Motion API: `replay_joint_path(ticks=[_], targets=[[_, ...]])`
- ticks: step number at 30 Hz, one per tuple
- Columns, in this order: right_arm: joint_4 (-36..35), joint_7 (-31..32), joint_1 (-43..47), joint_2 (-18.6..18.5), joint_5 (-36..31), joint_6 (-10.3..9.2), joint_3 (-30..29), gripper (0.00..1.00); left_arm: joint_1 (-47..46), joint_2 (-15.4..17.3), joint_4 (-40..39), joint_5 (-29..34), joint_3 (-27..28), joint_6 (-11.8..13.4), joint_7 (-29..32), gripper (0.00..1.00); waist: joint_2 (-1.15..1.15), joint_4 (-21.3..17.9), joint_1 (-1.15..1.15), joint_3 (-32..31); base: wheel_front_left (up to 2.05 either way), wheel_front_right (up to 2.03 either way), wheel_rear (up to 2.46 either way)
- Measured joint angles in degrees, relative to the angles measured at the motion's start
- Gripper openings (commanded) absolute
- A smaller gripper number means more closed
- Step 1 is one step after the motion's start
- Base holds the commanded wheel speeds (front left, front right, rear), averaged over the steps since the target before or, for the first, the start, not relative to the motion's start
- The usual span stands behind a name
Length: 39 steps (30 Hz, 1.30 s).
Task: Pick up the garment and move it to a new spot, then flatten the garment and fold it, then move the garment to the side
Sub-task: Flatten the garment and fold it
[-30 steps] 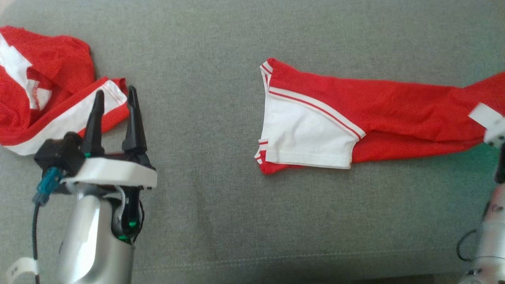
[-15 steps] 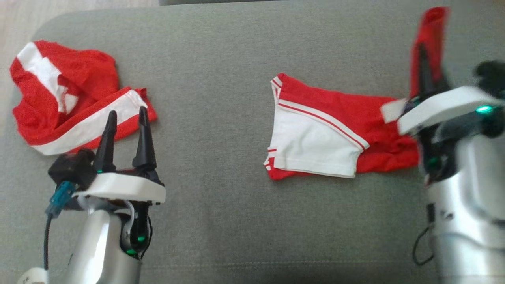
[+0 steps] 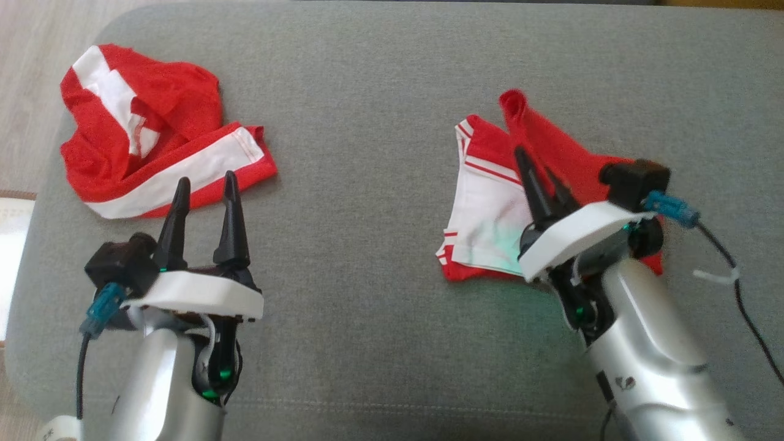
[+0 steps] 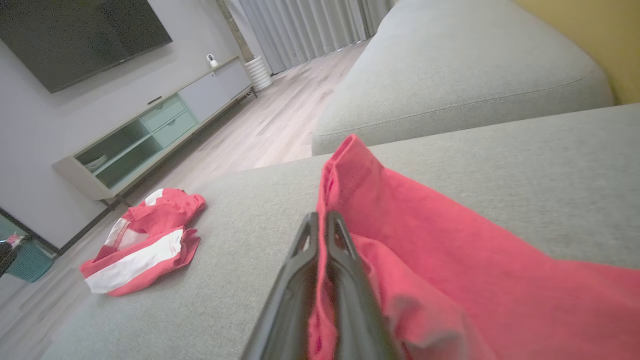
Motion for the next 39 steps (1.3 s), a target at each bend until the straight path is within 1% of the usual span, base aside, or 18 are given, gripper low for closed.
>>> replay_joint_path(ticks=[6, 11, 12, 13, 17, 19, 22, 25, 27, 29, 33, 36, 39], targets=[[6.02, -3.14, 0.01, -0.15, 2.13, 0.0, 4.33, 0.0, 0.0, 0.0, 0.07, -0.47, -0.09, 0.01, 0.0, 1.0, 0.0, 1.09, 0.0, 0.36, 0.0, 0.0, 0.0], [9.5, -4.99, -0.55, -0.36, 4.5, 0.0, 7.86, 0.0, 0.0, 0.0, 0.25, -0.48, -0.09, 0.03, 0.0, 1.0, 0.0, 1.4, 0.0, 0.66, 0.0, 0.0, 0.0], [9.98, -5.36, -0.87, -0.41, 5.2, 0.0, 8.95, 0.18, 0.0, 0.0, 0.35, -0.48, -0.1, 0.1, 0.0, 1.0, 0.0, 1.4, 0.0, 0.67, 0.0, 0.0, 0.0], [9.99, -5.42, -1.16, -0.57, 6.22, 0.0, 10.1, 1.0, 0.01, 0.0, 0.4, -0.49, -0.1, 0.11, 0.0, 1.0, 0.0, 1.39, 0.0, 0.67, 0.0, 0.0, 0.0], [9.61, -7.06, -1.59, -0.68, 10.02, 0.0, 15.13, 1.0, 0.02, 0.0, 0.56, -0.51, -0.16, 0.26, 0.0, 1.0, 0.0, 1.08, 0.0, 0.55, 0.0, 0.0, 0.0], [9.76, -7.87, -1.79, -0.6, 11.14, 0.0, 16.26, 1.0, 0.03, 0.0, 0.63, -0.57, -0.18, 0.31, 0.0, 1.0, 0.0, 0.79, 0.0, 0.41, 0.0, 0.0, 0.0], [10.56, -8.72, -2.64, -0.62, 11.5, 0.0, 15.95, 1.0, 0.07, 0.0, 0.67, -0.57, -0.18, 0.44, 0.0, 1.0, 0.0, 0.37, 0.0, 0.2, 0.0, 0.0, 0.0], [12.25, -10.26, -4.83, -0.62, 11.17, 0.0, 13.29, 1.0, 0.09, 0.0, 0.66, -0.57, -0.15, 0.44, 0.0, 1.0, 0.0, -0.4, 0.0, -0.09, 0.0, 0.0, 0.0], [13.78, -11.31, -6.64, -0.64, 8.47, 0.0, 10.58, 1.0, 0.1, 0.0, 0.52, -0.57, -0.16, 0.44, 0.0, 1.0, 0.0, -1.02, 0.0, -0.28, 0.0, 0.0, 0.0], [15.0, -11.96, -8.37, -0.64, 4.16, 0.0, 6.95, 1.0, 0.1, 0.0, -0.02, -0.57, -0.2, 0.44, 0.0, 1.0, 0.0, -1.67, 0.0, -0.42, 0.0, 0.0, 0.0], [15.52, -12.96, -9.61, -0.79, -6.91, 0.0, -0.63, 1.0, 0.09, 0.0, -2.33, -0.59, -0.56, 0.44, 0.0, 1.0, 0.0, -2.95, 0.0, -0.69, 0.0, 0.0, 0.0], [13.07, -13.52, -8.77, -1.52, -14.02, 0.0, -5.0, 1.0, 0.09, 0.01, -4.22, -1.19, -0.91, 0.44, 0.0, 1.0, 0.0, -3.84, 0.0, -0.91, 0.0, 0.0, 0.0], [8.27, -13.96, -6.46, -1.82, -19.67, 0.0, -9.28, 1.0, 0.09, 0.01, -5.92, -1.16, -1.52, 0.43, 0.0, 1.0, 0.0, -4.76, 0.0, -1.04, 0.0, 0.0, 0.0]])
